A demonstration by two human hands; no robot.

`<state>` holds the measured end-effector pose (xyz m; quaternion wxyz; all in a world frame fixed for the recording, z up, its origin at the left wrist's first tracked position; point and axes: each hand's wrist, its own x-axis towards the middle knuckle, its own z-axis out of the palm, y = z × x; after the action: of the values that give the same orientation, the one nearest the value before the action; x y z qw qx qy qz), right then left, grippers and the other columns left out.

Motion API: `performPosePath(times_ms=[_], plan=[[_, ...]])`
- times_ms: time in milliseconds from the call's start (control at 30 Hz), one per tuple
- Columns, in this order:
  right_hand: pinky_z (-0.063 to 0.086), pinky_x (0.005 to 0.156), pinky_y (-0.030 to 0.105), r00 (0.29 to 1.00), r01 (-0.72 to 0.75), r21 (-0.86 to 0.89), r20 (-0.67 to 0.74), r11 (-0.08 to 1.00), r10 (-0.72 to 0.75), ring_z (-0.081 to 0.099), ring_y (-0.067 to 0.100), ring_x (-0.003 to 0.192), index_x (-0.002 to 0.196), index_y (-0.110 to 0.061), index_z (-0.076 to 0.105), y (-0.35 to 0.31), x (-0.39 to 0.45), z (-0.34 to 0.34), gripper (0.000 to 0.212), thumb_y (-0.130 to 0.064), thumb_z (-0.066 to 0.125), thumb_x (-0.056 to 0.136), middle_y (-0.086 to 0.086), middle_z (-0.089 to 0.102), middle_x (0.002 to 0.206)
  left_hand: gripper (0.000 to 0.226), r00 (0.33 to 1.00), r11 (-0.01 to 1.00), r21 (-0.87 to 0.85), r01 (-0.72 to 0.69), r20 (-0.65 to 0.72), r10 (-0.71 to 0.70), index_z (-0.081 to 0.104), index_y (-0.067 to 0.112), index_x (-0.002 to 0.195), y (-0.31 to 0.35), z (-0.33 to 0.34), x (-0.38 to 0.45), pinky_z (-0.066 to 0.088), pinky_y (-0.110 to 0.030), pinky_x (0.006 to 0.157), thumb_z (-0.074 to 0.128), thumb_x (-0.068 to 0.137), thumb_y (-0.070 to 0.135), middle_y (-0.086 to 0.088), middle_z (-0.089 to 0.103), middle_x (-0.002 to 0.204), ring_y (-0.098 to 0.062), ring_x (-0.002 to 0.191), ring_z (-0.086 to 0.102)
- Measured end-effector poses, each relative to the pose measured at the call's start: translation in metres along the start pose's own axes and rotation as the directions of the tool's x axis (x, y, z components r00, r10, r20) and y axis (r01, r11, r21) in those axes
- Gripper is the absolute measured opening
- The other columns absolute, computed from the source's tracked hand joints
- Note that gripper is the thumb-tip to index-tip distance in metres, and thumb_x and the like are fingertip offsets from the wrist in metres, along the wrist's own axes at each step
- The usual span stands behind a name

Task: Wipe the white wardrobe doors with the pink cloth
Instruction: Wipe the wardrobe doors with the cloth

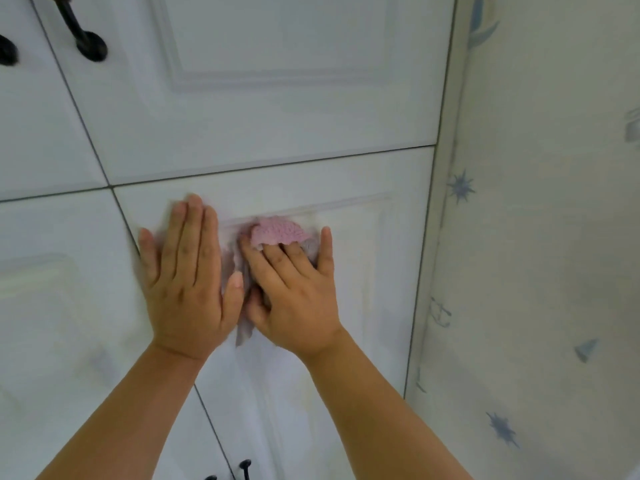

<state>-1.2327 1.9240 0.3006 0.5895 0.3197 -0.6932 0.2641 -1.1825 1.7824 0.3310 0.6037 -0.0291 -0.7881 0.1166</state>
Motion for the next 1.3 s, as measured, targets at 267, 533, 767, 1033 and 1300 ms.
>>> performPosePath(times_ms=[267, 533, 767, 1033, 1300], plan=[[0.011, 0.121, 0.063, 0.922, -0.385, -0.180, -0.127, 0.905, 0.367, 0.050, 0.024, 0.135, 0.141, -0.004, 0.055, 0.090, -0.011, -0.026, 0.062, -0.008, 0.045, 0.080, 0.011, 0.056, 0.144, 0.069, 1.000, 0.997, 0.077, -0.009, 0.018, 0.008, 0.025, -0.004, 0.154, 0.004, 0.003, 0.001, 0.011, -0.057, 0.121, 0.024, 0.098, 0.036, -0.021, 0.024, 0.161, -0.032, 0.152, 0.017], [0.041, 0.110, 0.052, 1.000, 0.014, 0.161, 0.019, 0.987, -0.018, 0.057, 0.032, 0.128, 0.132, 0.001, 0.062, 0.036, 0.002, -0.010, 0.050, 0.017, 0.052, 0.086, 0.016, 0.064, 0.132, 0.068, 1.000, 0.995, 0.096, -0.021, -0.011, 0.023, 0.026, -0.005, 0.153, 0.003, 0.002, 0.000, 0.010, -0.055, 0.122, 0.026, 0.097, 0.035, -0.023, 0.027, 0.159, -0.034, 0.151, 0.019], [0.035, 0.117, 0.050, 0.874, -0.477, 0.070, -0.068, 0.876, 0.481, 0.035, 0.029, 0.146, 0.151, -0.005, 0.038, 0.082, -0.016, -0.022, 0.056, -0.001, 0.032, 0.095, 0.013, 0.041, 0.156, 0.072, 1.000, 0.998, 0.066, -0.017, -0.003, 0.018, 0.024, -0.005, 0.153, 0.004, 0.003, 0.001, 0.009, -0.055, 0.123, 0.027, 0.096, 0.038, -0.023, 0.023, 0.161, -0.035, 0.152, 0.018], [0.016, 0.125, 0.047, 0.842, -0.539, 0.017, 0.054, 0.842, 0.537, 0.019, 0.026, 0.153, 0.159, -0.006, 0.014, 0.063, -0.090, -0.009, 0.070, -0.010, 0.033, 0.091, 0.015, 0.022, 0.163, 0.074, 1.000, 0.998, 0.060, -0.022, -0.010, 0.022, 0.025, -0.006, 0.153, 0.004, 0.004, 0.001, 0.012, -0.057, 0.122, 0.031, 0.094, 0.039, -0.023, 0.024, 0.160, -0.035, 0.151, 0.018], [0.014, 0.123, 0.055, 0.917, -0.399, -0.086, -0.032, 0.913, 0.397, 0.033, 0.039, 0.144, 0.151, 0.001, 0.035, 0.081, -0.013, -0.008, 0.062, -0.035, 0.027, 0.102, 0.023, 0.032, 0.158, 0.072, 0.998, 0.999, -0.030, -0.038, -0.048, 0.037, 0.028, -0.013, 0.148, 0.002, 0.002, 0.002, 0.010, -0.056, 0.122, 0.034, 0.087, 0.023, -0.029, 0.028, 0.156, -0.036, 0.151, 0.017]])
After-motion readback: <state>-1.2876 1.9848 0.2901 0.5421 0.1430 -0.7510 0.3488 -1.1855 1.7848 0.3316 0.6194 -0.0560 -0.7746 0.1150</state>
